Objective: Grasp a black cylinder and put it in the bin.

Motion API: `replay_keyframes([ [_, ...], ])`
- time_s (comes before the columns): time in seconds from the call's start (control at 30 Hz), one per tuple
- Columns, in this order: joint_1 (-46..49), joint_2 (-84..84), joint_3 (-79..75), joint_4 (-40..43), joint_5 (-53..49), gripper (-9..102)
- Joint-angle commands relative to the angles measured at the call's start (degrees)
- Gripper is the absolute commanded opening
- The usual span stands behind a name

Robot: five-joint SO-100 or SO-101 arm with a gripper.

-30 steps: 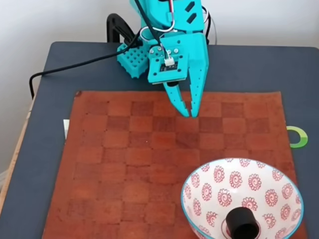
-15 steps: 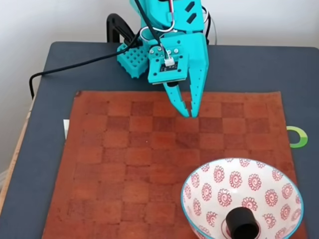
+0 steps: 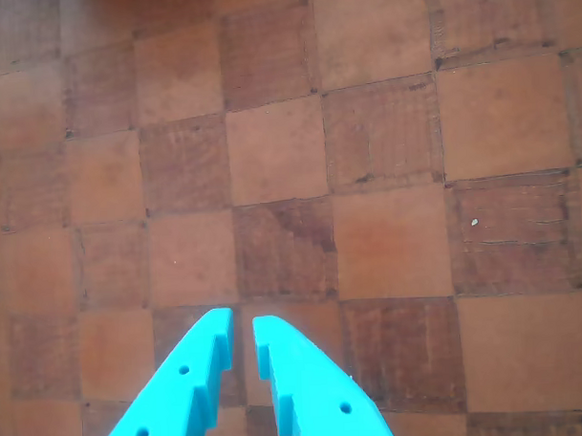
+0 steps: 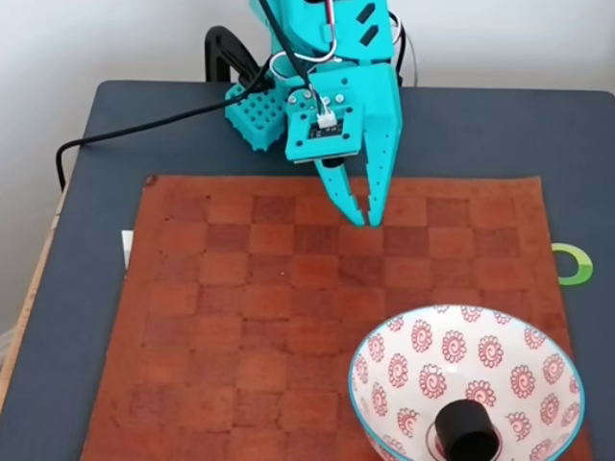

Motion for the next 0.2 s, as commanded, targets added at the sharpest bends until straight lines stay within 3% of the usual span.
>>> replay_keyframes([
  [0.0, -0.4, 3.0, -0.3, 0.1, -0.4, 1],
  [0.17, -0.4, 3.0, -0.3, 0.1, -0.4, 1],
])
